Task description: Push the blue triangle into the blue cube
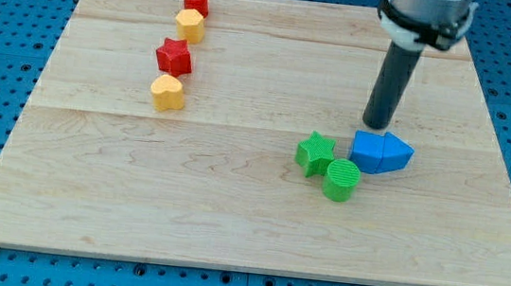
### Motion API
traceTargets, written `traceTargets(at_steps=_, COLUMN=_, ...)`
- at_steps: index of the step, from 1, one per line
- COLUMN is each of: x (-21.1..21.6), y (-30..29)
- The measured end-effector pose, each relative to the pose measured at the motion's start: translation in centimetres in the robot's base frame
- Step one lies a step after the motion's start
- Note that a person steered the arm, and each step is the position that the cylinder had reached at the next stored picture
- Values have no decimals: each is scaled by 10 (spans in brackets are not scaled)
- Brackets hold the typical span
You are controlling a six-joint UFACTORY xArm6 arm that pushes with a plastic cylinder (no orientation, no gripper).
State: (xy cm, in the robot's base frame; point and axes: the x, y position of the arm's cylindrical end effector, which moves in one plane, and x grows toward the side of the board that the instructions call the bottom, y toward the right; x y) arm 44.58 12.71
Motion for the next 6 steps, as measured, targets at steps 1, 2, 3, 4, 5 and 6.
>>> traceTargets(at_steps=1, x=61, y=-29)
traceTargets(at_steps=2, x=63, y=-48)
traceTargets(at_steps=3, x=26, y=-50)
traceTargets(at_steps=4, x=-12, y=13)
traceTargets(at_steps=5, x=-15, y=35)
traceTargets(at_steps=6, x=45, y=12)
